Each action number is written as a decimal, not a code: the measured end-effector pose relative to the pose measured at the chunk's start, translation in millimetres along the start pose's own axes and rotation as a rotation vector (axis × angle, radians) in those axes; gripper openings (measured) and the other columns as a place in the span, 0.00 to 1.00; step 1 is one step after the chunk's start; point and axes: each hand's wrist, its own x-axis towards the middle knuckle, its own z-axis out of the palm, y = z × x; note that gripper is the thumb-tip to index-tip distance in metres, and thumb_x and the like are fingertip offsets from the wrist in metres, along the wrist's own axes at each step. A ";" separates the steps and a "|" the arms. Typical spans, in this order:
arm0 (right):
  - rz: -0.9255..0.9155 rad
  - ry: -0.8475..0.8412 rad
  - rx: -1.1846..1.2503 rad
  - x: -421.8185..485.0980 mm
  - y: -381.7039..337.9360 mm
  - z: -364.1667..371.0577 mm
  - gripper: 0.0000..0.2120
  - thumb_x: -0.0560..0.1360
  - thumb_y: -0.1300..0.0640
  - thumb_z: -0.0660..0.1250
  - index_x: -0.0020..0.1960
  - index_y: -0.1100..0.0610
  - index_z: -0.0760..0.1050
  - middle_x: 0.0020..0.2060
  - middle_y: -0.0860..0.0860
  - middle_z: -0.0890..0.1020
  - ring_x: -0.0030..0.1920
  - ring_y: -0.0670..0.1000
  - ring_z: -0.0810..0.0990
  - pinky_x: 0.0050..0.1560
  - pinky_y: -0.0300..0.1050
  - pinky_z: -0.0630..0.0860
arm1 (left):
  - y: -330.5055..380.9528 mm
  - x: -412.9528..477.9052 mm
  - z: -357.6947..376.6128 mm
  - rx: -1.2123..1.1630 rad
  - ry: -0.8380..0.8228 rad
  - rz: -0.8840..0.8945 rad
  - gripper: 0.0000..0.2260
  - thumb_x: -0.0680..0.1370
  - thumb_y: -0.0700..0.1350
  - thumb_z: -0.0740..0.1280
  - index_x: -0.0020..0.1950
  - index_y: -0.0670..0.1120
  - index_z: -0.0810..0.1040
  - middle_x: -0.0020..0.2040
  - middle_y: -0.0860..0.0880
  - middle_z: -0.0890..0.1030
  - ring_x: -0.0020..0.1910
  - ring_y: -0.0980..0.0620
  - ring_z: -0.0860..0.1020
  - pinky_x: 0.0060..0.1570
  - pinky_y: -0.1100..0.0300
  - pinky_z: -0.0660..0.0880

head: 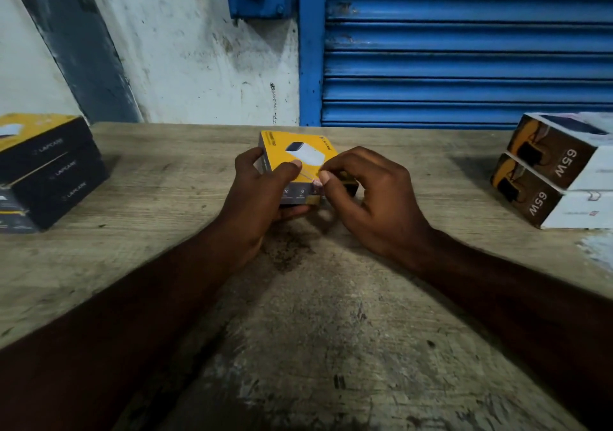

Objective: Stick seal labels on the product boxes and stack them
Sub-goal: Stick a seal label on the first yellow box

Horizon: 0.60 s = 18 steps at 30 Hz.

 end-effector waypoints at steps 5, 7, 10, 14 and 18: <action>0.021 0.009 -0.017 0.4 5.5 -0.1 0.06 0.79 0.57 0.67 0.50 0.60 0.81 0.45 0.51 0.82 0.47 0.51 0.80 0.49 0.49 0.76 | 10.5 9.3 -13.2 0.120 0.001 0.034 0.12 0.79 0.45 0.70 0.63 0.50 0.79 0.49 0.44 0.85 0.40 0.50 0.83 0.35 0.60 0.79; 0.020 0.007 -0.027 0.2 7.2 -0.3 0.06 0.79 0.58 0.68 0.51 0.60 0.81 0.46 0.49 0.81 0.48 0.51 0.80 0.50 0.45 0.74 | 11.6 10.6 -15.7 0.146 0.001 0.041 0.12 0.78 0.45 0.71 0.61 0.49 0.81 0.49 0.44 0.85 0.40 0.51 0.82 0.37 0.59 0.80; -0.008 0.007 -0.057 0.5 7.4 -1.1 0.05 0.77 0.59 0.70 0.52 0.60 0.80 0.47 0.50 0.81 0.49 0.51 0.78 0.51 0.41 0.70 | 13.4 10.8 -16.4 0.129 -0.015 0.046 0.13 0.77 0.46 0.73 0.61 0.47 0.80 0.49 0.47 0.85 0.40 0.53 0.84 0.39 0.58 0.80; -0.004 0.043 -0.129 2.2 8.9 -2.3 0.10 0.75 0.57 0.70 0.54 0.60 0.80 0.51 0.54 0.81 0.53 0.54 0.77 0.54 0.50 0.73 | 15.7 8.8 -16.4 0.093 -0.057 0.055 0.14 0.77 0.47 0.73 0.61 0.47 0.80 0.46 0.51 0.85 0.39 0.56 0.84 0.37 0.62 0.79; 0.106 0.053 -0.195 4.4 6.2 -6.6 0.17 0.74 0.50 0.70 0.61 0.55 0.78 0.60 0.49 0.79 0.62 0.52 0.76 0.63 0.57 0.69 | 18.8 8.6 -18.8 0.056 -0.075 0.053 0.16 0.77 0.49 0.73 0.62 0.46 0.80 0.45 0.52 0.85 0.39 0.56 0.83 0.36 0.62 0.78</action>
